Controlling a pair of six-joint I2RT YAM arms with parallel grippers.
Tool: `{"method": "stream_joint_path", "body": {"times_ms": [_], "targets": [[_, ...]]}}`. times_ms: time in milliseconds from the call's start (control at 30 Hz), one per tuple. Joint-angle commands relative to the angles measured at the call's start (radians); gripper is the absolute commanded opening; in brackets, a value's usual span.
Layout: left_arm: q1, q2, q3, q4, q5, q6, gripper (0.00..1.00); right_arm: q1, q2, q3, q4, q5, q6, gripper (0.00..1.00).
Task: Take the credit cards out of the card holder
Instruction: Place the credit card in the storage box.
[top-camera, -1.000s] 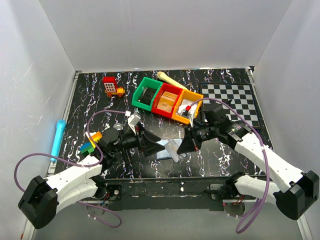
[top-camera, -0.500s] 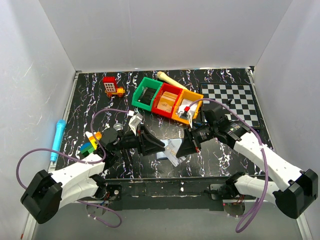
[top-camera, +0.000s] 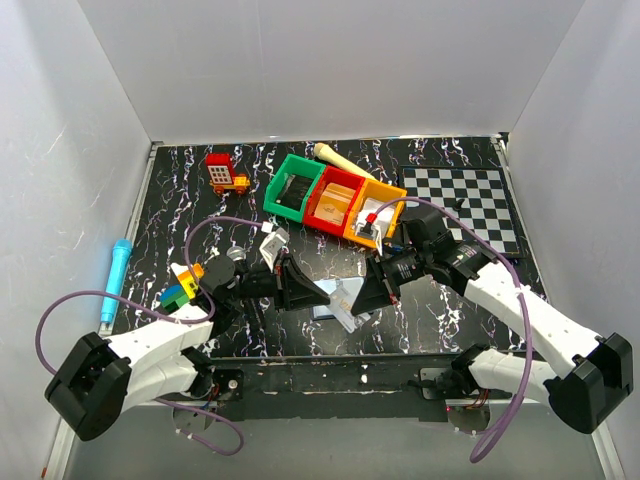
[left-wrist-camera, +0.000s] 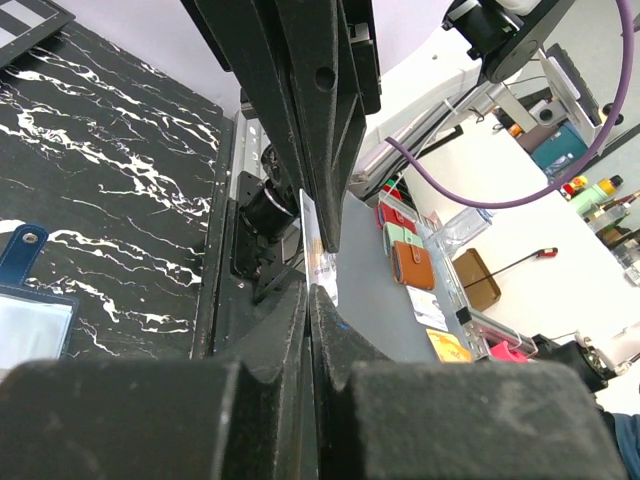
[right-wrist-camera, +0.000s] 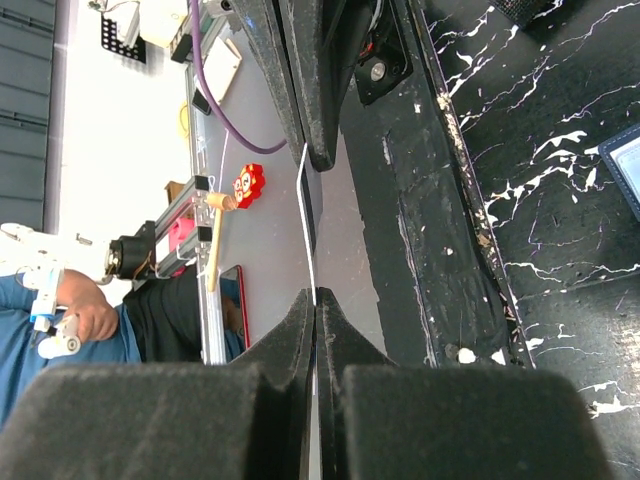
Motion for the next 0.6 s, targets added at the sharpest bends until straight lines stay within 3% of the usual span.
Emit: {"method": "stream_joint_path", "body": {"times_ms": [0,33,133,300,433,567], "targets": [[0.001,0.003,0.007,0.037,0.029,-0.003,0.00,0.006,-0.008,0.041,0.022,-0.002,-0.008,0.01],[0.001,0.000,0.004,0.030,0.020,-0.001,0.00,0.006,-0.014,0.049,0.010,0.030,-0.017,0.16],[0.001,-0.024,-0.004,-0.005,-0.029,0.017,0.00,0.003,-0.060,0.055,0.005,0.200,0.018,0.39],[0.001,-0.098,-0.035,-0.013,-0.136,0.017,0.00,-0.006,-0.187,0.009,0.132,0.331,0.091,0.49],[0.001,-0.099,-0.047,0.036,-0.153,-0.024,0.00,-0.006,-0.311,-0.140,0.397,0.412,0.197,0.60],[0.003,-0.064,-0.070,0.146,-0.150,-0.097,0.00,-0.007,-0.287,-0.103,0.322,0.389,0.192,0.61]]}}
